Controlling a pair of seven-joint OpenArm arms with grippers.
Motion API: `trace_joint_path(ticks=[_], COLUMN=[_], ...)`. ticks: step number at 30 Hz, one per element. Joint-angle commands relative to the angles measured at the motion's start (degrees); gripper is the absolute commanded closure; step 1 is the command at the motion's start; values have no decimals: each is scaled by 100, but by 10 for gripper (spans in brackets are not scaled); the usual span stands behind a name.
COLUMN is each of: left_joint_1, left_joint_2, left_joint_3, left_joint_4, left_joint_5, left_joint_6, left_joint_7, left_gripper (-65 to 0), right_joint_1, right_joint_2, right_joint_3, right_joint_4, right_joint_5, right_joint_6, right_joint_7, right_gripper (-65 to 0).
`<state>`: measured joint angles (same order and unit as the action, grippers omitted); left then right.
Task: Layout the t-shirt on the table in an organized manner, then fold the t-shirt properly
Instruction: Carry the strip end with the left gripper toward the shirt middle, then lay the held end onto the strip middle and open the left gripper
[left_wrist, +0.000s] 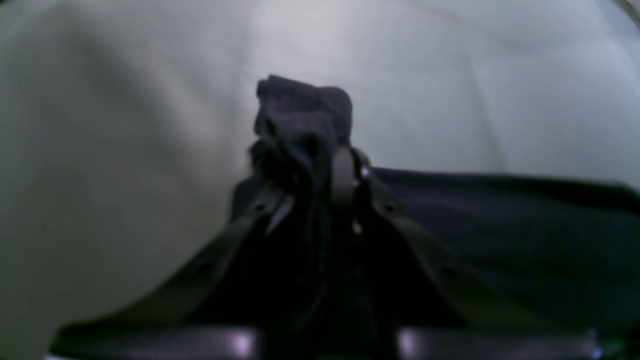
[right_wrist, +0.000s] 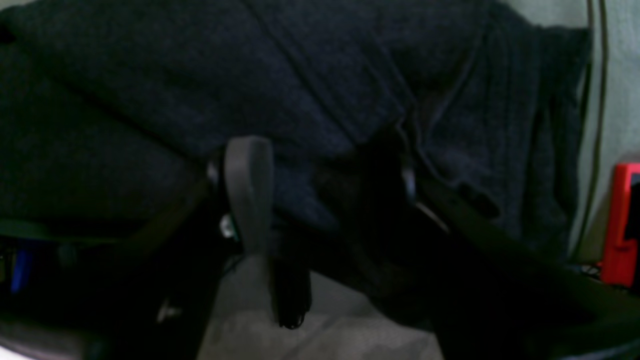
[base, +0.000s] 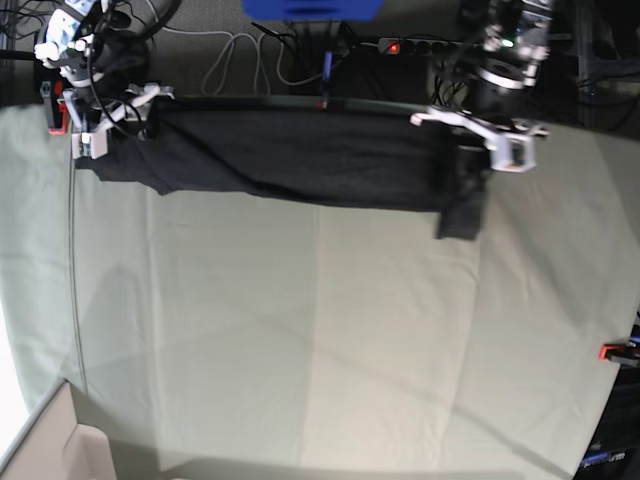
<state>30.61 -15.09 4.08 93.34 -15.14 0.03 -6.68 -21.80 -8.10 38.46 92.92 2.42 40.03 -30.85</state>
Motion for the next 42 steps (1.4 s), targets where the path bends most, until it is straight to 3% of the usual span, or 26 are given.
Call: trace_joint_path(ticks=[1, 6, 15, 20, 31, 37, 42], left_joint_1=[38, -15, -103, -261, -437, -648, -903], left_joint_2=[-7, 230, 1188, 1259, 1285, 1311, 1320], left_joint_3=[107, 713, 880, 1417, 1715, 2225, 2445], left_joint_4=[103, 86, 15, -37, -626, -644, -749], left_joint_5=[208, 1237, 2529, 3056, 3355, 3355, 3338], left_joint_6=[10, 19, -25, 10, 19, 19, 27], left_joint_7=[-172, -181, -181, -172, -172, -154, 496], left_gripper=[0, 0, 0, 0, -1, -1, -1], right_joint_1=[-4, -4, -22, -22, -40, -40, -48], right_joint_2=[41, 41, 41, 41, 41, 41, 41], right_joint_3=[18, 18, 18, 18, 18, 18, 18], right_joint_4=[75, 75, 75, 75, 75, 83, 92], right_joint_5=[79, 79, 79, 79, 79, 79, 79], right_joint_6=[-3, -3, -3, -3, -3, -3, -3], right_joint_7=[83, 74, 74, 74, 74, 74, 74], right_gripper=[-315, -315, -314, -314, -314, -314, -314])
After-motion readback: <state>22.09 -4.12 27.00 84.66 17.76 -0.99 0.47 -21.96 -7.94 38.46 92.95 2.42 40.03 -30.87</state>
